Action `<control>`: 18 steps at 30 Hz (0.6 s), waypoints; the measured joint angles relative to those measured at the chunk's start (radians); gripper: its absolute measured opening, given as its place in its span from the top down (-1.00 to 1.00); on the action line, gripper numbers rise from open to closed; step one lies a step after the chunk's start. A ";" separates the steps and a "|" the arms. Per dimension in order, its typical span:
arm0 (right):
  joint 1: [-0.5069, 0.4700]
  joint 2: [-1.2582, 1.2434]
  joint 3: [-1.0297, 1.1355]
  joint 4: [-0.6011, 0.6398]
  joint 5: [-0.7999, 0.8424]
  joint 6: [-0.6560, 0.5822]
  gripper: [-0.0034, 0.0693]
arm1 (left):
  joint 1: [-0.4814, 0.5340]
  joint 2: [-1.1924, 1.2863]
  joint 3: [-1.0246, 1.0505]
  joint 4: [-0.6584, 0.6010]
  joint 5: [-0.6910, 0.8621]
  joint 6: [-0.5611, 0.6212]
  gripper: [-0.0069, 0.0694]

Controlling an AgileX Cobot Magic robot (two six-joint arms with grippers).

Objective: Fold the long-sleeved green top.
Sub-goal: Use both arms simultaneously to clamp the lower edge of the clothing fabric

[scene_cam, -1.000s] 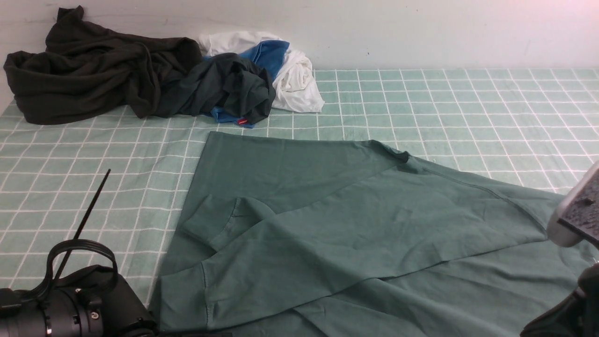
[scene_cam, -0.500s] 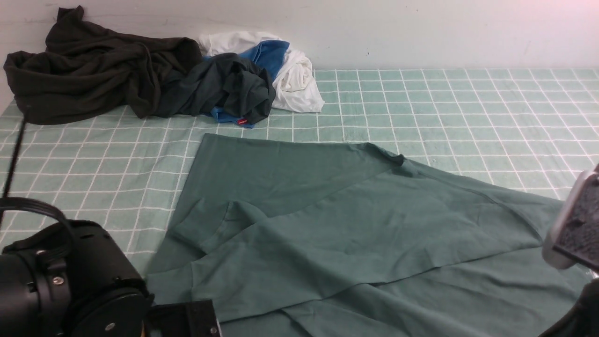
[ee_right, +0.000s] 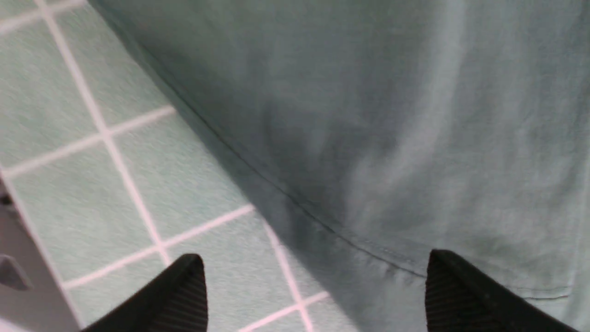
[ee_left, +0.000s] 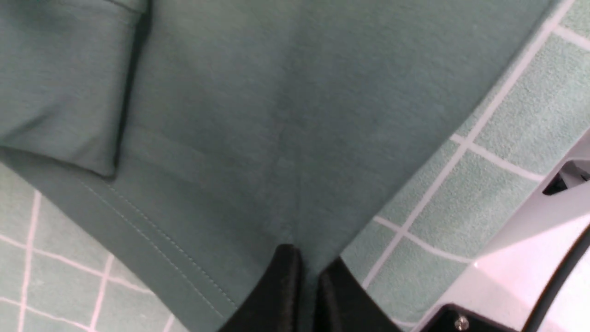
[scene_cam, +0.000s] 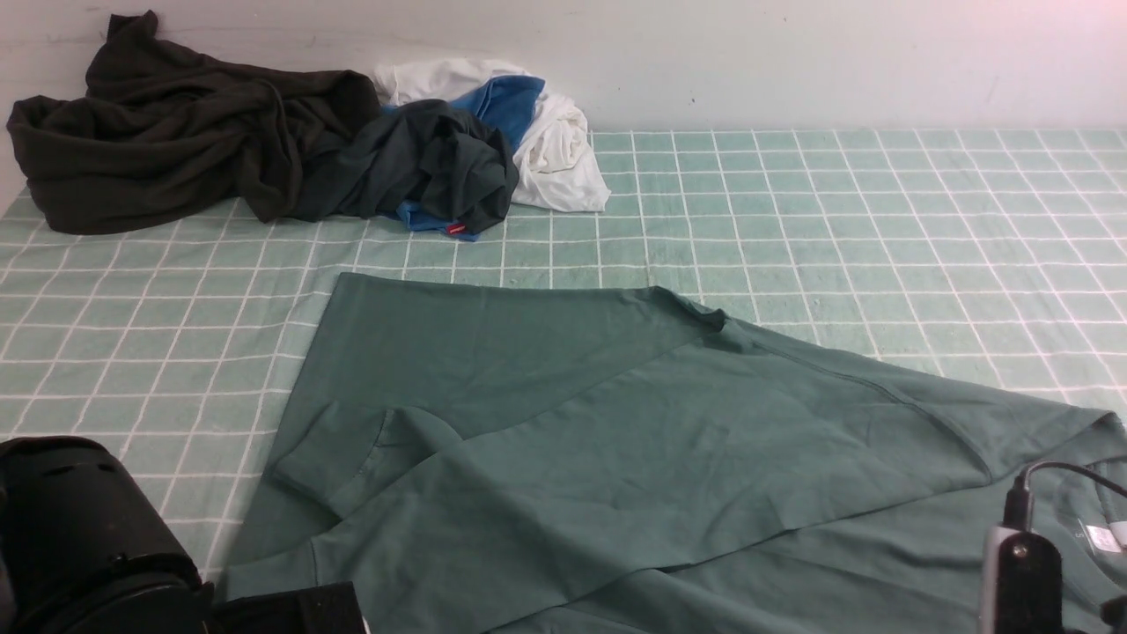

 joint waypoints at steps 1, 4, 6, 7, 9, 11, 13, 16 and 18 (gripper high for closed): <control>0.000 0.000 0.025 -0.051 -0.036 -0.020 -0.72 | 0.000 0.000 0.000 0.000 -0.009 0.000 0.80; 0.000 0.010 0.047 -0.135 -0.090 -0.044 -0.68 | 0.000 0.000 0.000 -0.006 -0.027 0.000 0.80; 0.000 0.023 0.048 -0.147 -0.099 -0.047 -0.65 | 0.000 0.000 0.000 -0.007 -0.027 0.000 0.80; 0.000 0.041 0.048 -0.150 -0.109 -0.050 -0.61 | 0.000 0.000 0.000 -0.009 -0.027 0.000 0.80; 0.000 0.071 0.048 -0.150 -0.122 -0.055 -0.56 | 0.000 0.000 0.000 -0.009 -0.028 0.000 0.80; 0.000 0.126 0.048 -0.151 -0.155 -0.073 -0.47 | 0.000 0.000 0.000 -0.010 -0.028 0.000 0.80; 0.000 0.171 0.048 -0.151 -0.189 -0.095 -0.43 | 0.000 0.000 0.000 -0.010 -0.028 0.000 0.80; 0.000 0.229 0.048 -0.153 -0.218 -0.130 -0.37 | 0.000 0.000 0.000 -0.012 -0.028 0.000 0.80; 0.000 0.246 0.046 -0.153 -0.216 -0.150 -0.33 | 0.000 0.000 0.000 -0.014 -0.028 0.000 0.80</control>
